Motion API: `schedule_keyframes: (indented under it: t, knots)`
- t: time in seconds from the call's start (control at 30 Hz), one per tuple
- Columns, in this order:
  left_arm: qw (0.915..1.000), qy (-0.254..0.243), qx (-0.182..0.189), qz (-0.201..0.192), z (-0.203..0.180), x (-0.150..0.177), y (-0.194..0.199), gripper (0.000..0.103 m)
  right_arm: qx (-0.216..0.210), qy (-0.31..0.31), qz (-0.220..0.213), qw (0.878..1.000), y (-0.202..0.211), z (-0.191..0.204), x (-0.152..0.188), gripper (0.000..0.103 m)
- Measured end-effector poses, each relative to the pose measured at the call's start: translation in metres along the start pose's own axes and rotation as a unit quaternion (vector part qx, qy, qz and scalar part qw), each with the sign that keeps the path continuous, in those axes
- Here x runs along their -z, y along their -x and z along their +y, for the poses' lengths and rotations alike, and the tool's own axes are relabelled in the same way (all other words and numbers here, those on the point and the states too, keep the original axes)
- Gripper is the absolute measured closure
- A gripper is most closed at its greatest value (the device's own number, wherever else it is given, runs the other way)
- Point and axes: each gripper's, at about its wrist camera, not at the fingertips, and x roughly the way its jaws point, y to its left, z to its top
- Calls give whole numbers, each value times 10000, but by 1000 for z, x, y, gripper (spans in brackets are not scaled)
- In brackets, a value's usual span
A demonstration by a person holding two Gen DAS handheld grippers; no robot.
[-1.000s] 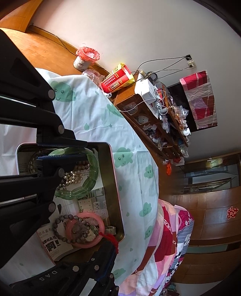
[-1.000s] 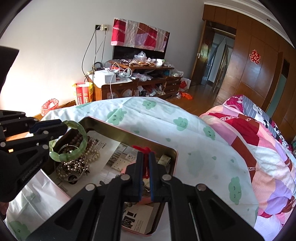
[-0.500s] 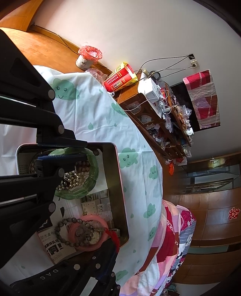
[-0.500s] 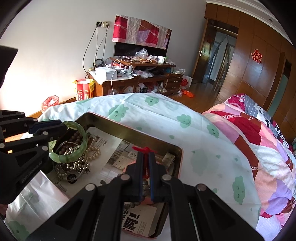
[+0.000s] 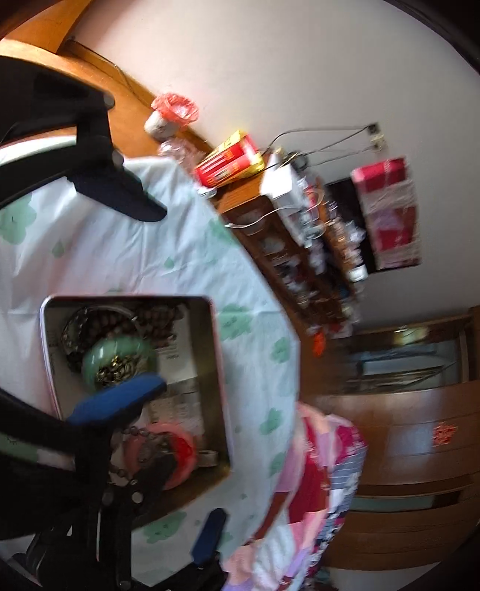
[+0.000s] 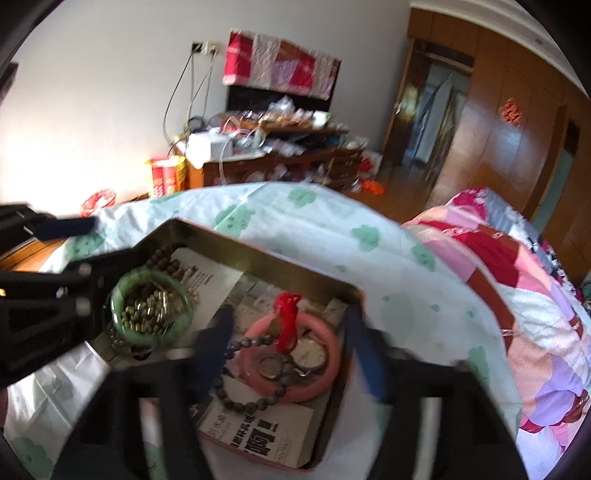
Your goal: Organize jewelry
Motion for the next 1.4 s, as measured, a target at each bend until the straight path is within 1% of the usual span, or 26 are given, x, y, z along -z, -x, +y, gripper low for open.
schedule_keyframes:
  t: [0.03, 0.1, 0.2, 0.33, 0.47, 0.97, 1.4]
  knots:
    - [10000, 6, 55, 1, 1, 0, 3, 17, 16, -24, -8, 10000, 1, 0, 1, 31]
    - [10000, 34, 4, 69, 4, 0, 8, 17, 21, -83, 21, 10000, 4, -3, 3, 31]
    - [9999, 144, -40, -2, 11, 4, 18, 17, 105, -195, 6, 9998, 11, -7, 6, 30]
    - [9998, 173, -114, -71, 14, 12, 33, 17, 126, -357, -47, 9993, 23, -11, 10, 30]
    - [9998, 202, -54, -67, 15, 19, 40, 17, 92, -394, -114, 9991, 35, -10, 13, 27]
    - [9996, 254, -59, 72, 15, 25, 38, 17, 67, -416, -155, 9990, 45, -11, 13, 25]
    - [9996, 279, -69, 81, 17, 26, 38, 17, 62, -420, -141, 9990, 45, -12, 14, 25]
